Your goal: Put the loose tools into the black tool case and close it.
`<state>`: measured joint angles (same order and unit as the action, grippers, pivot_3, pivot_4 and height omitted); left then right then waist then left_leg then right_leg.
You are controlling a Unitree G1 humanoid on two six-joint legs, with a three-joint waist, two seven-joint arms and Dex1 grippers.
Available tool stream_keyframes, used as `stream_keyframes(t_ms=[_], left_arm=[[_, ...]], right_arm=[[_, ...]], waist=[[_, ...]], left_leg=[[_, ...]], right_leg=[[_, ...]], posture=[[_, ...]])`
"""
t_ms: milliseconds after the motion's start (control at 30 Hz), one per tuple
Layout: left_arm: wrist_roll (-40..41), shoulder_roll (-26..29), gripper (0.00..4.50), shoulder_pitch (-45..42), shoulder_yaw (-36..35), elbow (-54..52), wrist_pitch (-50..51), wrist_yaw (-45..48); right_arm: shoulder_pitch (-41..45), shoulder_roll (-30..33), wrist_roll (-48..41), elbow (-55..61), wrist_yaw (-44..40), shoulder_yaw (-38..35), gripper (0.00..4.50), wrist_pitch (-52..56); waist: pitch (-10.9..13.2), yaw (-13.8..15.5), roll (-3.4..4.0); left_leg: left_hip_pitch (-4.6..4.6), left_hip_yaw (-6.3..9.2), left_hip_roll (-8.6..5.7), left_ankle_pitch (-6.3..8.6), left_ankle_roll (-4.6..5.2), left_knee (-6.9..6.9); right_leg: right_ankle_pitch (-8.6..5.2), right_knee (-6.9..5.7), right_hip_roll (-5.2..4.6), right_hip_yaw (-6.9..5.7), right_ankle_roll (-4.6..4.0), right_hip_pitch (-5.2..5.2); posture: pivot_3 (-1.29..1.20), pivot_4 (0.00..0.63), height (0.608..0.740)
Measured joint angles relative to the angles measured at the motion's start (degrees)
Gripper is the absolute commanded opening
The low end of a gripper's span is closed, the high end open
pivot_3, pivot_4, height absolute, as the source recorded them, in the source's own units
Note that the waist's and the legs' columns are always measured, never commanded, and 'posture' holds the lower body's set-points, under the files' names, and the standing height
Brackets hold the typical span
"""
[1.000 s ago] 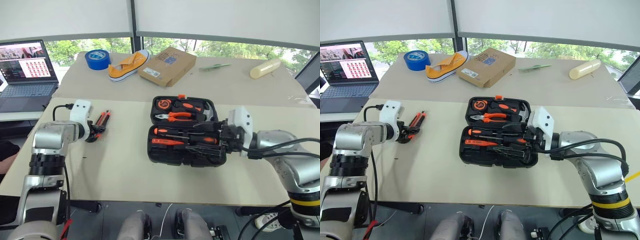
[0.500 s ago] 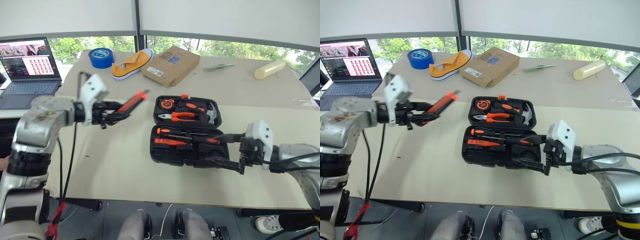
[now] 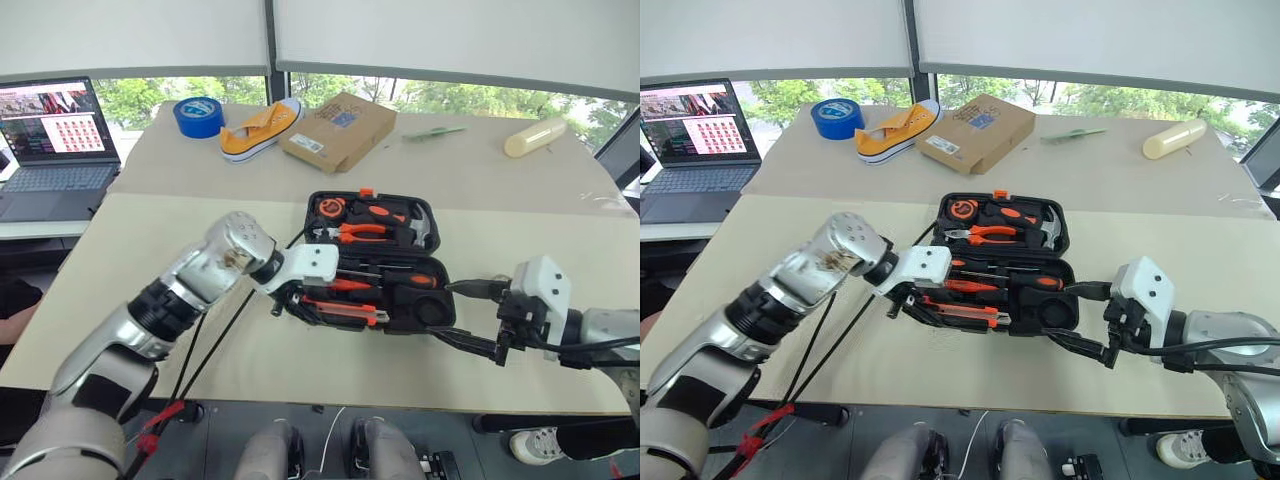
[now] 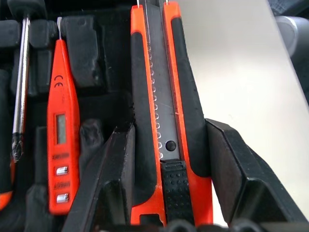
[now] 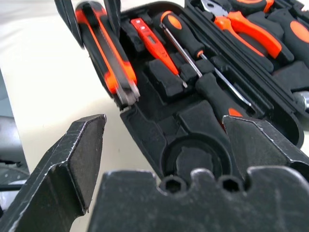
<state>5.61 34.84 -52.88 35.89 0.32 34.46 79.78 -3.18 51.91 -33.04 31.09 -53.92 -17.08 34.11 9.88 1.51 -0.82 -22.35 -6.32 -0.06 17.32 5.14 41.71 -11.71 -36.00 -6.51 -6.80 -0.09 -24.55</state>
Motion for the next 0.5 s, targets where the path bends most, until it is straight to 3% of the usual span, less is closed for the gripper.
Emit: stream_keyframes(t_ms=[500], left_arm=[[-3.3, -8.3, 1.7, -3.1, 1.0, 6.2, 4.9, -2.0]], right_arm=[[0.7, -1.7, 0.0, 0.5, 3.1, 0.8, 4.5, 0.0]], waist=[[0.0, 0.7, 0.0]], left_leg=[[-0.02, 0.0, -0.01, 0.1, 0.18, 0.08]], right_leg=[[0.05, 0.0, -0.04, 0.01, -0.08, 0.02]], posture=[[0.0, 0.15, 0.731]])
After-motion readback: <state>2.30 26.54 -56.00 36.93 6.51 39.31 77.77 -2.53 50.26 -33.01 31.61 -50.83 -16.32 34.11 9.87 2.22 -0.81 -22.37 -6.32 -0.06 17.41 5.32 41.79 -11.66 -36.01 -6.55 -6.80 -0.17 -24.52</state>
